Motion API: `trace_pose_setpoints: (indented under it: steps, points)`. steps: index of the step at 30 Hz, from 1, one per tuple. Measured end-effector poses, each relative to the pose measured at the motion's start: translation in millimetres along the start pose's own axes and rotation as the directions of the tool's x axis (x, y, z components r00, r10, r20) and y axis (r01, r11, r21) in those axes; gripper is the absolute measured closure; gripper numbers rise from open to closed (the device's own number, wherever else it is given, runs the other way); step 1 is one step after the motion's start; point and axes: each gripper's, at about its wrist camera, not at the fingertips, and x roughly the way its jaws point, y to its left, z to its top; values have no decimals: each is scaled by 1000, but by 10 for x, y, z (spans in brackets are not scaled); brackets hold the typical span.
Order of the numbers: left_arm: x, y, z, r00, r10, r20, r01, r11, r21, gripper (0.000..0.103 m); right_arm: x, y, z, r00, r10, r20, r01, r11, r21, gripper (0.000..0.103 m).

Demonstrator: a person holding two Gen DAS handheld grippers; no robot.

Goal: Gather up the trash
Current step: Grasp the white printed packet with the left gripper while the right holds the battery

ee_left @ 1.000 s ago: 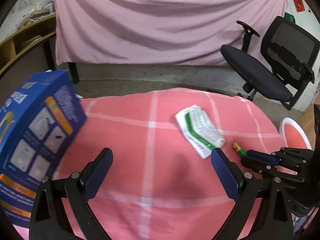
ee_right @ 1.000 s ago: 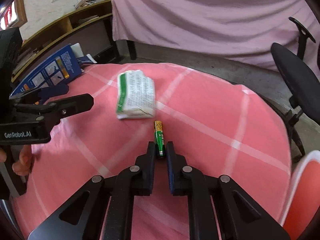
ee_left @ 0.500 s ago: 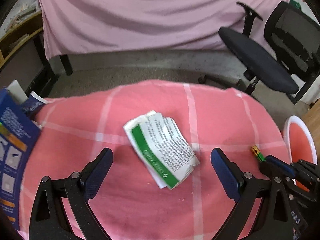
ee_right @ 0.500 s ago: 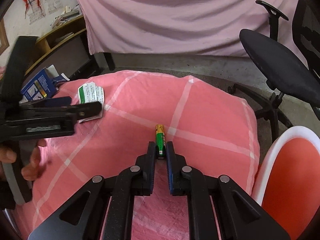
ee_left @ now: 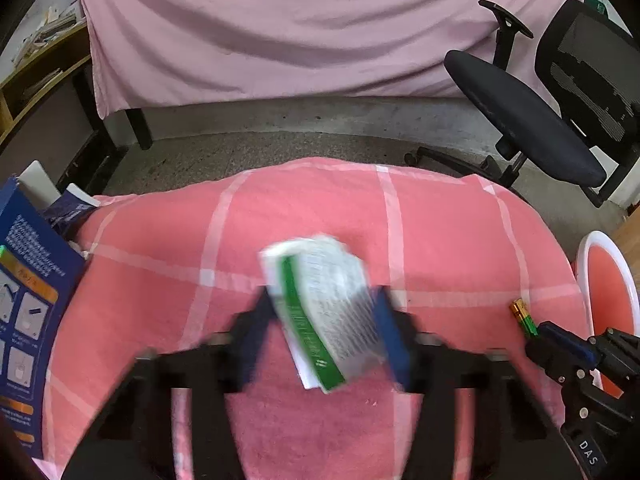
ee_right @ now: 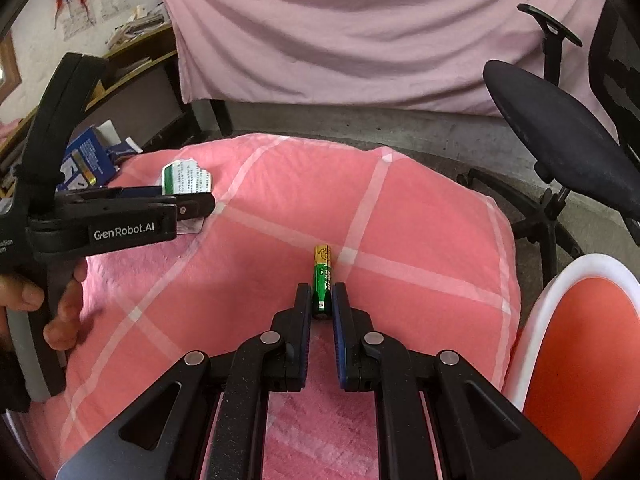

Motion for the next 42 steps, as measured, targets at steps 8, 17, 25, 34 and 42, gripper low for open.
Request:
trace_pose_setpoints:
  steps: [8,17,25,34,42]
  points:
    - [-156,-1,-186,999,-50,15,50,999,21,77,-96,64,-55,1000,10,25,-9,1000,-26,95]
    - [-350,-64,-310,992,-110,67,107,993,43,88,-197,57,-93,998,15,62,-14,1000,-23,95]
    - [-513,-216,-417,979,-176,103,166,982,92,92,-314,42,-117,993,26,116,-25,1000,-9,95]
    - [-490,-279,-429,979,-200,43,197,978,71,90,-237,34,-166,998,46,50,-46,999,-8,94]
    - [-512,-225,-477,983,-180,25,179,982,65,53,-136,-24,-120,999,52,16,-52,999,9,74]
